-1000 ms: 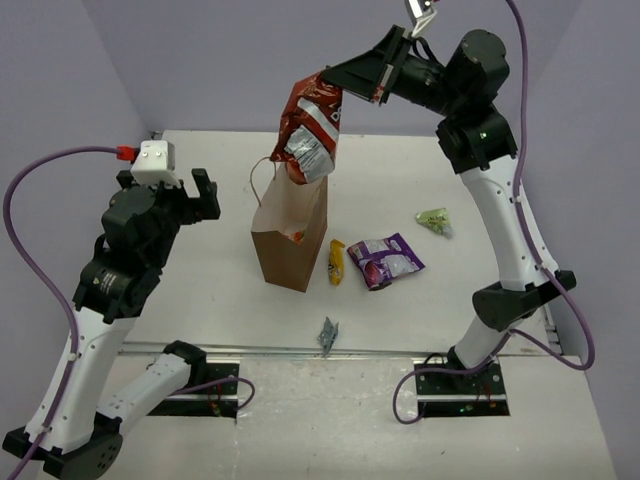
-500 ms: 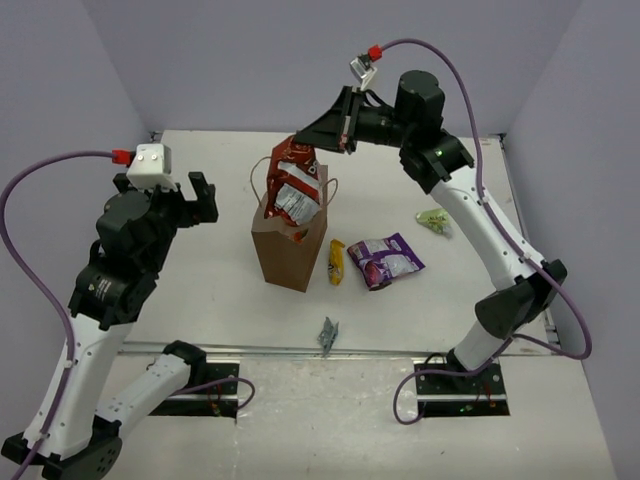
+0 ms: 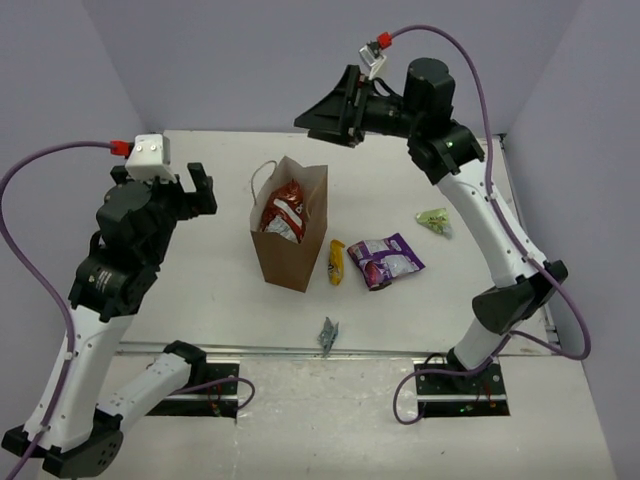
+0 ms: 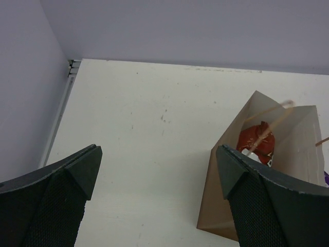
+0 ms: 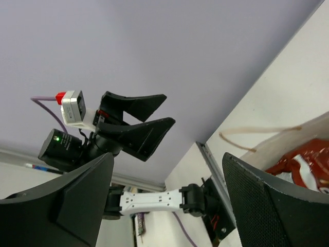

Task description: Place the snacks into the paper bag

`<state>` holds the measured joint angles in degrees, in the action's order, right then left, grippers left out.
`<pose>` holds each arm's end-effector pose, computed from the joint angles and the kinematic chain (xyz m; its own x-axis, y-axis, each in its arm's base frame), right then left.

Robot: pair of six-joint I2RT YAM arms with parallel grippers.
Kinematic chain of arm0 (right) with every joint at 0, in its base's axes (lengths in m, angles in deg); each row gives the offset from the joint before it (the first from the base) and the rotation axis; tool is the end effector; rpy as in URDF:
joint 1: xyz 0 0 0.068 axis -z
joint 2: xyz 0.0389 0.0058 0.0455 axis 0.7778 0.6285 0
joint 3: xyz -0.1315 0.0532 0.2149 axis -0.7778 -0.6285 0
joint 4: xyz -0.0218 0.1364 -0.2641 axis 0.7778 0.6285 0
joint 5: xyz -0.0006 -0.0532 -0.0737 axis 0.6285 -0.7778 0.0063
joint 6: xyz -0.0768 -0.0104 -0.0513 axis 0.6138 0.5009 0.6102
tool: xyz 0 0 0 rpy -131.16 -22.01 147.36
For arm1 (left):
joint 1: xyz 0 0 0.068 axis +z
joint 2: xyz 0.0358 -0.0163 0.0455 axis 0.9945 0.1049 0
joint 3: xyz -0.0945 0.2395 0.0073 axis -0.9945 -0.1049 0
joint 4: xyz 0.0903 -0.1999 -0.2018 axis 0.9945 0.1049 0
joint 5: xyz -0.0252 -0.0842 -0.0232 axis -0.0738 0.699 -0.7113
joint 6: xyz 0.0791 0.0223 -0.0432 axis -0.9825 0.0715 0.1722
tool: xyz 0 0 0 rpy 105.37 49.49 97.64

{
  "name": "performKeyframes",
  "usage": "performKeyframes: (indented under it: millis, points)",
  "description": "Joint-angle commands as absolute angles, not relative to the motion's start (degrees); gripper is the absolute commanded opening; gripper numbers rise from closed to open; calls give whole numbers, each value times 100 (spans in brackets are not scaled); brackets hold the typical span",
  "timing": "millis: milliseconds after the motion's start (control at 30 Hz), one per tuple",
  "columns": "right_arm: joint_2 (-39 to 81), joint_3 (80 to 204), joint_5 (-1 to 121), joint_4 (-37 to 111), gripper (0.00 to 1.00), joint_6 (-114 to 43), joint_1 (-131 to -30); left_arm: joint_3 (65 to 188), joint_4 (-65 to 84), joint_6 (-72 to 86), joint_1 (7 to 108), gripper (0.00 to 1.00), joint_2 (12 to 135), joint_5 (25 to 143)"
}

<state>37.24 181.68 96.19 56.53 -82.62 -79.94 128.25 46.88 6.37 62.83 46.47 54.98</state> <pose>0.3543 0.2615 0.5008 -0.7870 0.2323 -0.5716 -0.5405 0.1872 0.8202 0.2287 -0.0567 0.4499 -0.1572 -0.1246 -0.9797 -0.0193 0.9922 -0.1231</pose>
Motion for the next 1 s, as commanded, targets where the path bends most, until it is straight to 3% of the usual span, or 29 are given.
performKeyframes:
  millis: [0, 167, 300, 400, 633, 967]
  points:
    - [3693, 18534, 9336, 5807, 89, -8010, -7708, 13205, 4557, 284, 6279, 100, 4859, 5472]
    - [3281, 18114, 8178, 6787, 91, -7660, -7287, 13355, 4372, 10, 6376, 100, 5132, 5490]
    - [2684, 17446, 5907, 8159, 93, -7614, -7040, 13137, 4276, 344, 6666, 100, 4984, 5973]
    - [2445, 16620, 5163, 8803, 97, -7694, -6654, 12855, 4135, 371, 6824, 100, 4843, 6009]
    - [2409, 15161, 4651, 9024, 99, -7535, -5643, 13056, 4450, 564, 6842, 100, 4851, 6176]
    - [3525, 14588, 4510, 8804, 99, -8475, -5273, 13346, 4636, 292, 6789, 100, 4816, 5860]
